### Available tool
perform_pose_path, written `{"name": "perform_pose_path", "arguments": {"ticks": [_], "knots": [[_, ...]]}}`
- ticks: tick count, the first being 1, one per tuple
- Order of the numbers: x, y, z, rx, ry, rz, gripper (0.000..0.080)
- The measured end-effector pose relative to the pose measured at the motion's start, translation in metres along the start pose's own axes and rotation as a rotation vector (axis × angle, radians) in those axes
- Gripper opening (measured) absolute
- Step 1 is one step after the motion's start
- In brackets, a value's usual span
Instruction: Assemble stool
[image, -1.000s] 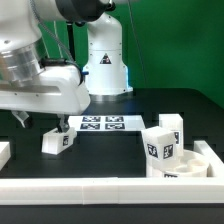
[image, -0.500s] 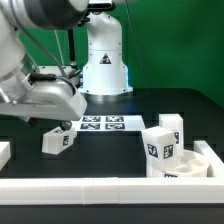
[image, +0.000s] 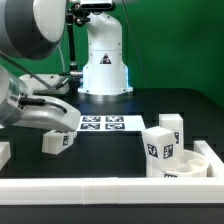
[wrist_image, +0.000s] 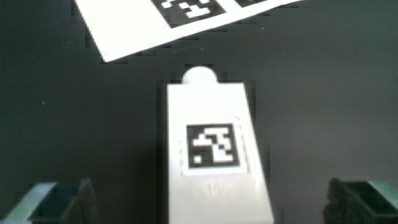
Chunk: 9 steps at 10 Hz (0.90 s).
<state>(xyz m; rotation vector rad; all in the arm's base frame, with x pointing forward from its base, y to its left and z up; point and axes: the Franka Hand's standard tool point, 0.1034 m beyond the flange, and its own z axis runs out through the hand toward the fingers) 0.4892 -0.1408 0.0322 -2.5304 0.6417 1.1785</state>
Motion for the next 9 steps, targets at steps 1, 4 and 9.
{"name": "perform_pose_path", "arguments": {"ticks": [1, 4, 9], "knots": [[0.001, -0.001, 0.006, -0.005, 0.001, 0.0, 0.0648], [0.006, 0.001, 0.022, -0.014, 0.011, 0.011, 0.0648], [0.007, 0.004, 0.033, -0.016, 0.002, 0.018, 0.0528]]}}
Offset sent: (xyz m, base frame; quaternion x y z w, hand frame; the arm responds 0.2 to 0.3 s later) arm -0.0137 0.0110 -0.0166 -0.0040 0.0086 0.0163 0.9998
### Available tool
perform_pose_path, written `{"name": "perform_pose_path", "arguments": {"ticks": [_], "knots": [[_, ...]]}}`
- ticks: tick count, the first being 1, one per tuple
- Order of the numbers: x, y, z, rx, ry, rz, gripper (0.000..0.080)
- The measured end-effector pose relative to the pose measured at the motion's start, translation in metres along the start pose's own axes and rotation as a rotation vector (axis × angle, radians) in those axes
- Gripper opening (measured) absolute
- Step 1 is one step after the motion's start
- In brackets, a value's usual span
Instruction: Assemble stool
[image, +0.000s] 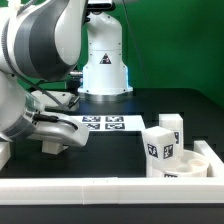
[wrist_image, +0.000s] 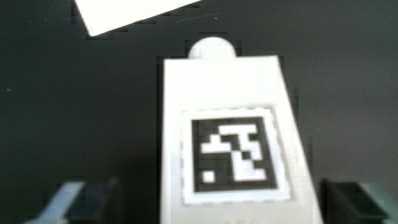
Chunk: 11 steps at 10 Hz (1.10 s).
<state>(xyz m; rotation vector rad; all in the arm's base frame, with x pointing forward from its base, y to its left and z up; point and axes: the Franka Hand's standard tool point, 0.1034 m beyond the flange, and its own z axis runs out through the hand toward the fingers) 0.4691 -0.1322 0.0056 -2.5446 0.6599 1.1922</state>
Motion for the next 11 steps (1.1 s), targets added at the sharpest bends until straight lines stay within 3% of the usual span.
{"name": "perform_pose_path", "arguments": {"ticks": [1, 2, 4, 5, 6, 8, 9, 11], "knots": [[0.0, 0.0, 0.0, 0.0, 0.0, 0.0, 0.039], [0.0, 0.0, 0.0, 0.0, 0.0, 0.0, 0.0336], [0.0, 0.0, -0.003, 0.002, 0.002, -0.001, 0.0336], [-0.004, -0.004, -0.012, 0.004, 0.005, -0.01, 0.0336], [-0.013, -0.017, -0.024, -0.002, 0.012, 0.011, 0.0336], [-0.037, -0.059, -0.05, -0.025, 0.034, 0.059, 0.0336], [-0.045, -0.088, -0.061, -0.057, 0.055, 0.098, 0.0337], [-0.049, -0.124, -0.075, -0.078, 0.081, 0.135, 0.0337]]}}
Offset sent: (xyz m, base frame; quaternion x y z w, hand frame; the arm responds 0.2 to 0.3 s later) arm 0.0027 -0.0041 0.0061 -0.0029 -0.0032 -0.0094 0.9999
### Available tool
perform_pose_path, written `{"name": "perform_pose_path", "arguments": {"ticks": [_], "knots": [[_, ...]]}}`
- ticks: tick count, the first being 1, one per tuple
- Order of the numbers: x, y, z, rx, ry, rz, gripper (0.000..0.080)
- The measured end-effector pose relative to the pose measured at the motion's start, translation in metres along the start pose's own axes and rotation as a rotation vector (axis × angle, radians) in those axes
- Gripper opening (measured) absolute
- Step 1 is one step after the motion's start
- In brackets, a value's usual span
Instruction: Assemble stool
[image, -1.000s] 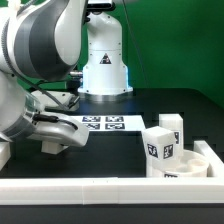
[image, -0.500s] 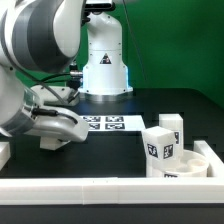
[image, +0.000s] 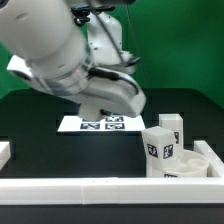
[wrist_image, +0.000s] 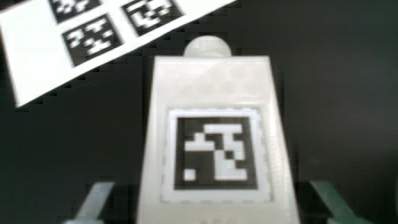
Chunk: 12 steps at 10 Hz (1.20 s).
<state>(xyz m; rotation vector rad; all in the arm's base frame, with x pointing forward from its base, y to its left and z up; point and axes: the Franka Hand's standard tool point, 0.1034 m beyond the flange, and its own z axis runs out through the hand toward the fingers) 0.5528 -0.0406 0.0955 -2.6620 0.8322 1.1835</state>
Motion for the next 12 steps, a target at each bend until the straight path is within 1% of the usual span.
{"name": "perform_pose_path", "arguments": {"ticks": [1, 2, 3, 4, 5, 6, 7, 8, 9, 10, 11, 12], "knots": [[0.006, 0.002, 0.001, 0.007, 0.018, -0.022, 0.0337], [0.009, 0.0, -0.002, 0.018, 0.056, -0.023, 0.0337], [0.009, -0.001, -0.002, 0.018, 0.059, -0.024, 0.0337], [0.016, -0.005, -0.006, 0.027, 0.11, -0.027, 0.0337], [0.023, -0.012, -0.013, 0.046, 0.219, -0.036, 0.0337], [0.018, -0.017, -0.013, 0.061, 0.286, -0.04, 0.0337], [0.008, -0.023, -0.019, 0.06, 0.332, -0.042, 0.0337], [0.003, -0.035, -0.03, 0.069, 0.428, -0.066, 0.0337], [-0.004, -0.041, -0.036, 0.08, 0.473, -0.077, 0.0337], [-0.012, -0.049, -0.046, 0.087, 0.51, -0.091, 0.0337], [-0.017, -0.06, -0.061, 0.114, 0.622, -0.108, 0.0337], [-0.027, -0.069, -0.065, 0.142, 0.679, -0.078, 0.0337]]}}
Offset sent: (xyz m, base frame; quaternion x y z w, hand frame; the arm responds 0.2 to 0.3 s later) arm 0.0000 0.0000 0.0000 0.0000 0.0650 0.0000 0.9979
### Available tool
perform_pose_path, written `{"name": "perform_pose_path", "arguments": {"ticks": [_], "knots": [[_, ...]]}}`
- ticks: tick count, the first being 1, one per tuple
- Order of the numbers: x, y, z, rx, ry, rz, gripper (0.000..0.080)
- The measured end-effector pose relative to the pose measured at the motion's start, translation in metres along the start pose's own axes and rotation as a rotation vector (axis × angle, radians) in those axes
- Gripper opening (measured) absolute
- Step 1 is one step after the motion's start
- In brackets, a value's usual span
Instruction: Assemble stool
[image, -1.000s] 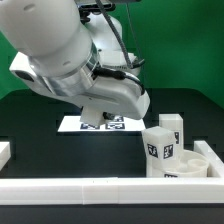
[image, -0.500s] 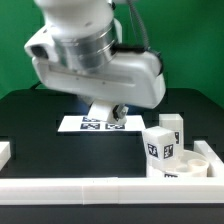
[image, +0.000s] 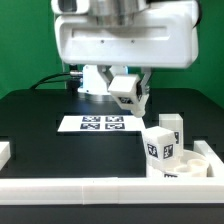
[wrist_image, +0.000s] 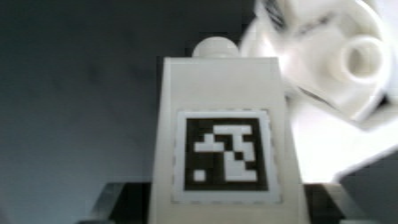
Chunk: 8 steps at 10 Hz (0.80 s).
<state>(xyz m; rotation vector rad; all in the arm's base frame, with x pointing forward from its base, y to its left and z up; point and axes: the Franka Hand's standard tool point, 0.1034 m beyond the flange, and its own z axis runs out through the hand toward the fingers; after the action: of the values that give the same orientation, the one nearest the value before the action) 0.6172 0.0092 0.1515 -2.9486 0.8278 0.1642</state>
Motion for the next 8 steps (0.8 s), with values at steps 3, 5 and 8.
{"name": "perform_pose_path", "arguments": {"ticks": [3, 5, 8], "knots": [[0.0, -0.024, 0.0, 0.048, 0.208, -0.018, 0.0337], [0.0, -0.038, 0.001, 0.078, 0.291, -0.031, 0.0337], [-0.001, -0.064, -0.012, 0.068, 0.261, -0.048, 0.0337]]}}
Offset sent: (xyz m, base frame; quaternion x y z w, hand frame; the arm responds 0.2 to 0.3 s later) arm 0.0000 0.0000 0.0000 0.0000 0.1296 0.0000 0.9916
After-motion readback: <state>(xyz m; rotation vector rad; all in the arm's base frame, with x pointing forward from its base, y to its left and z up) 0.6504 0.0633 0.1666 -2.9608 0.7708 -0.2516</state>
